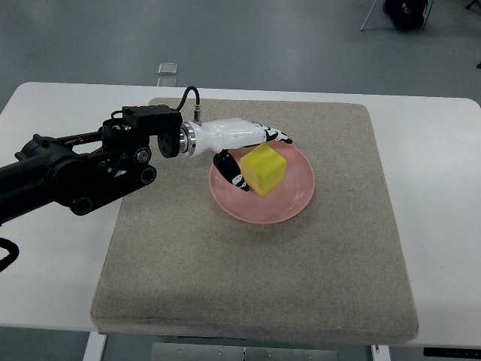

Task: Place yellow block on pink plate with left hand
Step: 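Open the left hand and lift it away from the cube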

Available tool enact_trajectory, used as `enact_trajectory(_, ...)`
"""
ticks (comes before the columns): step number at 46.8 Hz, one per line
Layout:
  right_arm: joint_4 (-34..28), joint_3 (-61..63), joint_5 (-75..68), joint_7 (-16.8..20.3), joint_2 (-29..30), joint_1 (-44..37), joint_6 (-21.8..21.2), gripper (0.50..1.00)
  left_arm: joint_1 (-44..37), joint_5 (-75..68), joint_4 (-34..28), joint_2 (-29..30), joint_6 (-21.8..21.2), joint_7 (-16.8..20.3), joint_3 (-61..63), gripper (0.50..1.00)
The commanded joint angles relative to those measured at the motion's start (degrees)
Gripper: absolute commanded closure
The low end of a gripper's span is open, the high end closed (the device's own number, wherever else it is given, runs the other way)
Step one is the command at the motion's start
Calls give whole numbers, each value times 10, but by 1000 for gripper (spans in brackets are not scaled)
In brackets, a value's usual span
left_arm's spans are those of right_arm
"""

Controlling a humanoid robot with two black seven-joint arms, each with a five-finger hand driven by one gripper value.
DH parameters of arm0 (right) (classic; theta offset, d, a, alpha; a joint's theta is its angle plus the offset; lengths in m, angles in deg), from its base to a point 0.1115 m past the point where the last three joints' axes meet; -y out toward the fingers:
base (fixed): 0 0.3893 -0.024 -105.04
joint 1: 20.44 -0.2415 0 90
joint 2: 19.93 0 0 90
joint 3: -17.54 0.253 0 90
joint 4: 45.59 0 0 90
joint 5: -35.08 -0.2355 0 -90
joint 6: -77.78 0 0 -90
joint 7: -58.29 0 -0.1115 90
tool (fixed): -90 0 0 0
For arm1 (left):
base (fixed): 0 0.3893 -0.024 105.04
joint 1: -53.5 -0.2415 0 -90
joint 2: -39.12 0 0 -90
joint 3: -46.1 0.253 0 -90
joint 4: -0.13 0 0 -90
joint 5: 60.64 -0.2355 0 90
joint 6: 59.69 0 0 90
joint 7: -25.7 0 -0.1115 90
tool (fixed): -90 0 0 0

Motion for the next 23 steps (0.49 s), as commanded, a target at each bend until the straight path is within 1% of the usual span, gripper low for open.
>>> enact_trajectory(1, 0, 0, 0, 0, 0, 0, 0, 576, 0, 17, 1, 8, 1, 0, -2, 508)
enact_trajectory(11, 0, 0, 0, 0, 0, 0, 0, 576, 3, 81, 2, 24, 4, 0, -2, 508)
enact_trajectory(23, 0, 0, 0, 0, 0, 0, 0, 576, 10, 186, 18, 64, 7, 0, -8, 506)
